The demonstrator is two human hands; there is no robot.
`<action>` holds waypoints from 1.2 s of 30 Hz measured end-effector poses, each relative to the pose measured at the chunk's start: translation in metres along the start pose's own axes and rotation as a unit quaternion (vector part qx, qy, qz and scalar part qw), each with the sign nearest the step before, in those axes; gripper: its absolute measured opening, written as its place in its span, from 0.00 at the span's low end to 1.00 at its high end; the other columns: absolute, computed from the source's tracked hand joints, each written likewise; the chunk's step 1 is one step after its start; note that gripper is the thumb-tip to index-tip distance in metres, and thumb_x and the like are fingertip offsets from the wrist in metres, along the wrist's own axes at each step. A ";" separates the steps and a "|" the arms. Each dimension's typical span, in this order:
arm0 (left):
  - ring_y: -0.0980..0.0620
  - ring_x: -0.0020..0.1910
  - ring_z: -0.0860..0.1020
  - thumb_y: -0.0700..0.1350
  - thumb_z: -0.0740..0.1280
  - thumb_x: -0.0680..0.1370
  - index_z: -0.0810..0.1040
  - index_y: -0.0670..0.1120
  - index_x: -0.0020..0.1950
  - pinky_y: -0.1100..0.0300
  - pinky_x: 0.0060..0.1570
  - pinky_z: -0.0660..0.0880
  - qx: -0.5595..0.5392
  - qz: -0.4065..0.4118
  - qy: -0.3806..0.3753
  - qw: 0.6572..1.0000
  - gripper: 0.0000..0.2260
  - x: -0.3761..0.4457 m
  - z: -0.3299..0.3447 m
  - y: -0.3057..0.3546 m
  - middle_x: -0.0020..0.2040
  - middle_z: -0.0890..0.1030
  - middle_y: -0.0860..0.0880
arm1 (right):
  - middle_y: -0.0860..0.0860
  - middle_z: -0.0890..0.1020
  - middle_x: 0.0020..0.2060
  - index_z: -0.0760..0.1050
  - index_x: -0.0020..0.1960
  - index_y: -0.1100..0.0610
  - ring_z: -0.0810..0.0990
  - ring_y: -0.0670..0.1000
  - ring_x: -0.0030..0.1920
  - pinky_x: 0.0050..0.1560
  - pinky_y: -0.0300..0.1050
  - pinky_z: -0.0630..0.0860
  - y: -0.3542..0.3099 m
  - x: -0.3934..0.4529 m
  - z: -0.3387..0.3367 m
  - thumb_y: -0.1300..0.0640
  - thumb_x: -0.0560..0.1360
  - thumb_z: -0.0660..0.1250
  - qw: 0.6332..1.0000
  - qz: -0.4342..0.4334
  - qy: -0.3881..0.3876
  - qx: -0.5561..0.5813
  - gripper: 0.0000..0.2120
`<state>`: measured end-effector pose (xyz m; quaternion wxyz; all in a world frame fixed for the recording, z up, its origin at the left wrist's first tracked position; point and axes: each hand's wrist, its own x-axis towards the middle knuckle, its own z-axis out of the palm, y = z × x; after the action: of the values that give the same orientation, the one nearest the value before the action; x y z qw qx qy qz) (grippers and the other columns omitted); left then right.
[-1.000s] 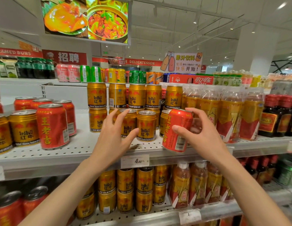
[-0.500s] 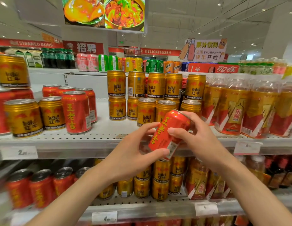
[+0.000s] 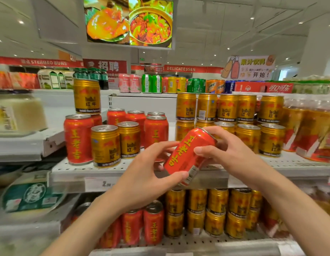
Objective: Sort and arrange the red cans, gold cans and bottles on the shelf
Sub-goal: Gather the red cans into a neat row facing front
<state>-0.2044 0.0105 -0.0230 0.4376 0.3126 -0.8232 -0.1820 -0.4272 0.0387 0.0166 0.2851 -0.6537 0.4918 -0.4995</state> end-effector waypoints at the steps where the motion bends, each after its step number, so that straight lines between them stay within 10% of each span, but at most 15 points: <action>1: 0.63 0.60 0.77 0.56 0.76 0.72 0.71 0.61 0.70 0.63 0.52 0.78 0.009 0.002 0.002 1.000 0.28 -0.004 -0.011 -0.007 0.60 0.78 0.63 | 0.51 0.86 0.50 0.76 0.62 0.47 0.88 0.48 0.46 0.45 0.41 0.84 -0.005 0.004 0.013 0.52 0.68 0.77 1.000 0.002 -0.003 0.000 0.24; 14: 0.68 0.55 0.76 0.70 0.67 0.70 0.65 0.64 0.71 0.66 0.53 0.78 0.093 0.011 0.031 0.995 0.32 -0.022 -0.069 -0.039 0.57 0.76 0.69 | 0.43 0.86 0.54 0.76 0.65 0.41 0.85 0.44 0.55 0.56 0.49 0.83 -0.033 0.024 0.087 0.37 0.69 0.72 0.997 -0.041 -0.057 -0.037 0.26; 21: 0.66 0.51 0.79 0.74 0.66 0.67 0.66 0.59 0.72 0.66 0.50 0.78 0.082 -0.015 0.078 0.994 0.37 -0.030 -0.075 -0.042 0.56 0.79 0.63 | 0.48 0.81 0.47 0.71 0.58 0.49 0.84 0.48 0.44 0.45 0.50 0.84 -0.005 0.042 0.082 0.38 0.71 0.73 0.975 -0.012 0.128 -0.181 0.23; 31: 0.70 0.55 0.76 0.70 0.70 0.69 0.68 0.59 0.70 0.75 0.51 0.73 0.086 -0.049 0.133 0.986 0.33 -0.042 -0.084 -0.039 0.55 0.78 0.65 | 0.46 0.78 0.45 0.64 0.57 0.49 0.81 0.46 0.41 0.44 0.49 0.81 0.016 0.052 0.094 0.36 0.67 0.77 0.954 -0.055 0.136 -0.261 0.31; 36: 0.67 0.55 0.77 0.72 0.69 0.67 0.66 0.62 0.69 0.65 0.55 0.75 0.102 -0.077 0.155 0.980 0.34 -0.054 -0.098 -0.041 0.57 0.78 0.65 | 0.46 0.78 0.45 0.64 0.57 0.50 0.79 0.42 0.39 0.39 0.43 0.78 0.013 0.049 0.093 0.38 0.69 0.75 0.938 -0.102 0.154 -0.293 0.29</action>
<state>-0.0857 0.0139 -0.0251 0.5105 0.4426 -0.7329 -0.0798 -0.3438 -0.0222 -0.0076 -0.0508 -0.6698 0.5852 -0.4541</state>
